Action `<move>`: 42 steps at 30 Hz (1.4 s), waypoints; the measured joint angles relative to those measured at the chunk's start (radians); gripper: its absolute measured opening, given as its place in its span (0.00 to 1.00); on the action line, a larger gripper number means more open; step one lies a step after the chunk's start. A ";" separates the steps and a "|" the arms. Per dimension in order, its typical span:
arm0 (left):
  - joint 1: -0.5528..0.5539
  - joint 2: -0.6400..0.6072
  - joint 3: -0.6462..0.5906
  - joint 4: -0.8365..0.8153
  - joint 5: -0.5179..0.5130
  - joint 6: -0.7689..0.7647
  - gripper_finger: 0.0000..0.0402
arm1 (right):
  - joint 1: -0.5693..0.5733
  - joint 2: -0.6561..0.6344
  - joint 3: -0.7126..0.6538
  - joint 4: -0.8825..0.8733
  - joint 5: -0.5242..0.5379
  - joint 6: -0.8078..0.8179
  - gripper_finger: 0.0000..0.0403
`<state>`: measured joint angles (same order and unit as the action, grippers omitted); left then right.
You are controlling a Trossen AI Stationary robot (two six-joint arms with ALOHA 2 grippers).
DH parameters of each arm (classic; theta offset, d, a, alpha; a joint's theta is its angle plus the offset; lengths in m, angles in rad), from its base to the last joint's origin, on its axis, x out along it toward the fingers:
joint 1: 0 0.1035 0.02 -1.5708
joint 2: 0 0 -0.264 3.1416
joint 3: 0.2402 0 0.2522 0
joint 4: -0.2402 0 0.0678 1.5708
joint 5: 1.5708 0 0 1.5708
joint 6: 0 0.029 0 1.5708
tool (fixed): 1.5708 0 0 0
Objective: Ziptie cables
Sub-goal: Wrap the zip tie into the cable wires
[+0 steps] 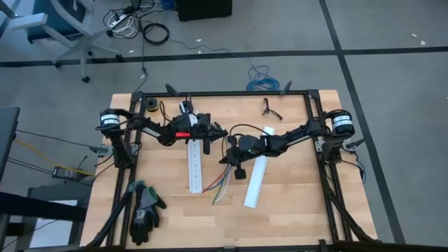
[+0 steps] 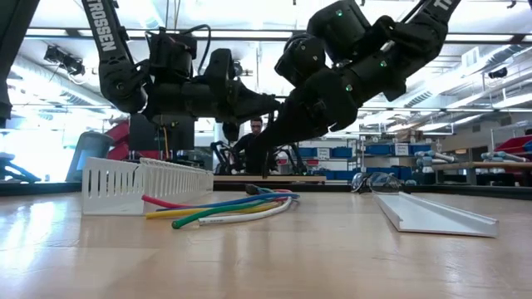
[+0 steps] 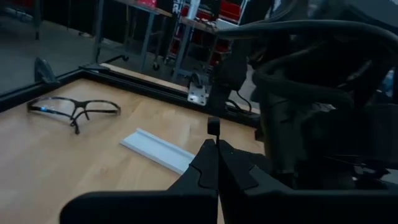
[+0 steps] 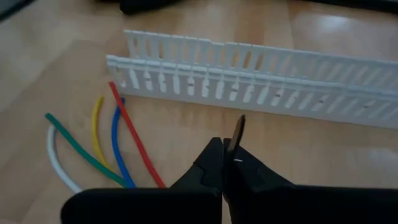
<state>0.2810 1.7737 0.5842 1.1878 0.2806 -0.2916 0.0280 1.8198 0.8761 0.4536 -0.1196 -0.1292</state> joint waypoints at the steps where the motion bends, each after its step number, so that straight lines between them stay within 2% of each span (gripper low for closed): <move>1: 0.000 0.000 0.000 -0.002 0.001 0.000 0.00 | 0.000 0.000 0.000 -0.006 0.000 -0.006 0.00; 7: 0.000 0.000 0.000 -0.004 0.001 0.005 0.00 | 0.011 0.000 0.000 -0.008 0.000 -0.086 0.03; 16: 0.016 0.000 0.000 -0.040 0.001 0.040 0.00 | 0.088 0.010 0.001 -0.001 -0.005 -0.280 0.20; 20: 0.048 0.000 0.000 -0.078 0.001 0.027 0.00 | 0.097 0.010 0.001 0.056 -0.001 -0.336 0.23; 29: 0.095 0.000 0.000 -0.099 0.026 -0.006 0.00 | 0.136 0.010 0.001 0.045 0.084 -0.461 0.23; 37: 0.104 0.000 0.000 -0.109 0.028 -0.030 0.00 | 0.146 0.010 0.001 0.019 0.114 -0.474 0.21; 42: 0.104 0.000 0.000 -0.110 0.047 -0.045 0.00 | 0.138 0.010 0.001 -0.017 0.152 -0.611 0.18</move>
<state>0.3847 1.7737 0.5839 1.0782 0.3271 -0.3367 0.1658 1.8299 0.8772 0.4370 0.0324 -0.7398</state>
